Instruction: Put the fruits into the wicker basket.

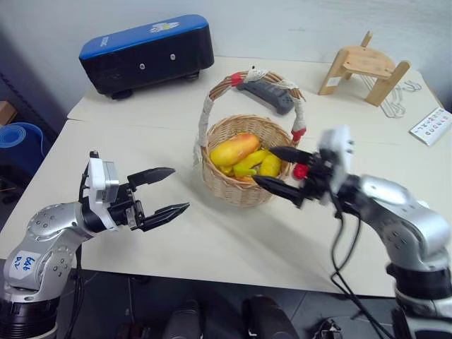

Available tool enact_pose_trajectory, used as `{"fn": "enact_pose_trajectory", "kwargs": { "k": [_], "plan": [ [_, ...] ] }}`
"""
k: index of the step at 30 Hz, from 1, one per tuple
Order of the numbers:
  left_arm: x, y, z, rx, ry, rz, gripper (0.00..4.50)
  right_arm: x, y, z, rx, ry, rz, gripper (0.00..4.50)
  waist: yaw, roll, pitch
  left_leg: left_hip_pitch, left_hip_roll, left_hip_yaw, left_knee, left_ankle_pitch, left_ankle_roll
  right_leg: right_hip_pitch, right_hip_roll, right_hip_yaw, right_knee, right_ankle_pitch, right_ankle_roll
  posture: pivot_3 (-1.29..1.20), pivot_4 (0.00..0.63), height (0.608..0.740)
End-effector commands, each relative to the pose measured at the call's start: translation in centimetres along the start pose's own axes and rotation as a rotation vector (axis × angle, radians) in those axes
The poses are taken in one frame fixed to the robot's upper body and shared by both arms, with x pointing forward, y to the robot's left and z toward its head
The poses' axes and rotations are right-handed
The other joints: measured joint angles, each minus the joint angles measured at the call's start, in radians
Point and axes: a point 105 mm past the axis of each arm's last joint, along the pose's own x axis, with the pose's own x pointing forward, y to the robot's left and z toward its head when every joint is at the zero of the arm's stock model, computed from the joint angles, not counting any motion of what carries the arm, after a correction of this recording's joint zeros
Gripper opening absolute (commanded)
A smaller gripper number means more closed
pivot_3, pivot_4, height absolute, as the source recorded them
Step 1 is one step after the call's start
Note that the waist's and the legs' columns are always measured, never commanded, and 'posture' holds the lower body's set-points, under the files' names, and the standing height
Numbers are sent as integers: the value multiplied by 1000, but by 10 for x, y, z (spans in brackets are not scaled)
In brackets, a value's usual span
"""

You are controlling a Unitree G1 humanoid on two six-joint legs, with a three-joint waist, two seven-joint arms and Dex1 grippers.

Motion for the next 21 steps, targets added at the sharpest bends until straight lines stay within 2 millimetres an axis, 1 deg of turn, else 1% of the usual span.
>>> {"fn": "enact_pose_trajectory", "kwargs": {
  "k": [1, 2, 4, 5, 6, 7, 9, 11, 12, 14, 16, 17, 18, 20, 21],
  "plan": [
    [2, -2, 8, 53, -13, -30, 4500, -44, -8, -2, -138, 25, -74, 4474, 6, 0, 0, 0, 0, 0, 0, 0, 0, 1, 0, 0, -1, 0, 0, 0, 150, 740],
    [3, -2, 8, 56, -13, -37, 4500, -66, -19, -15, -140, 63, -167, 4474, 6, 0, 0, 0, 0, 0, 0, 0, 0, 2, 0, 0, -2, 0, 0, 0, 150, 740],
    [4, -3, 7, 54, -4, -58, 4500, -114, -36, -39, -159, 150, -340, 4474, 8, 0, 0, 1, -1, 0, 1, 0, 0, 5, 0, 0, -6, 0, 0, 0, 150, 740],
    [4, -3, 7, 60, 0, -67, 4500, -133, -40, -49, -173, 182, -402, 4474, 8, 0, 0, 3, -1, 0, 1, 0, 1, 8, 0, 0, -8, 0, 0, 0, 150, 740],
    [4, -3, 6, 50, 8, -81, 4500, -157, -42, -62, -150, 217, -472, 4474, 6, 0, 0, 4, -1, 0, 0, 0, 1, 11, 0, 1, -9, 0, 0, 0, 150, 740],
    [4, -3, 6, 42, 12, -91, 4500, -173, -41, -70, -133, 238, -515, 4474, 6, 0, 0, 6, -1, 0, 0, 0, 1, 13, 0, 1, -11, 0, 0, 0, 150, 740],
    [5, -1, 6, 53, 23, -104, 4500, -196, -34, -86, -117, 298, -543, 4474, 4, 0, 0, 8, -1, 0, 0, 0, 2, 15, 0, 1, -12, 0, 0, 0, 150, 740],
    [6, -1, 5, 62, 36, -118, 4500, -213, -25, -100, -96, 354, -553, 4474, 0, 0, 0, 9, -1, 1, 0, 0, 2, 15, 1, 2, -12, 0, 0, 0, 150, 740],
    [6, -1, 5, 57, 43, -129, 4500, -218, -22, -104, -88, 363, -562, 4474, -3, 0, 0, 10, -1, 2, 0, 0, 2, 16, 1, 3, -12, 0, 0, 0, 150, 740],
    [6, -2, 4, 53, 55, -147, 4500, -220, -23, -105, -96, 348, -587, 4474, -8, 0, 0, 12, -1, 3, -1, 0, 2, 16, 1, 5, -11, 0, 0, 0, 150, 740],
    [7, -3, 5, 52, 60, -154, 4500, -204, -31, -93, -129, 282, -591, 4474, -15, 1, 0, 13, -1, 4, -2, 0, 1, 17, 1, 5, -11, 0, 0, 0, 150, 740],
    [7, -3, 5, 56, 59, -157, 4500, -185, -37, -83, -136, 225, -559, 4474, -20, 1, 0, 14, -1, 5, -2, 0, 1, 18, 1, 6, -11, 0, 0, 0, 150, 740],
    [8, -3, 6, 60, 58, -158, 4500, -171, -40, -76, -139, 189, -533, 4474, -25, 1, 0, 15, -1, 5, -2, 0, 1, 18, 1, 6, -11, 0, 0, 0, 150, 740],
    [10, -3, 6, 68, 57, -159, 4500, -137, -46, -64, -132, 144, -457, 4474, -26, 1, 0, 16, 0, 7, -2, 1, 1, 18, 1, 6, -11, 0, 0, 0, 150, 740],
    [11, -4, 6, 71, 56, -159, 4500, -125, -49, -60, -128, 136, -435, 4474, -24, 1, 0, 17, 0, 7, -2, 1, 1, 18, 1, 6, -9, 0, 0, 0, 150, 740]
  ]
}}
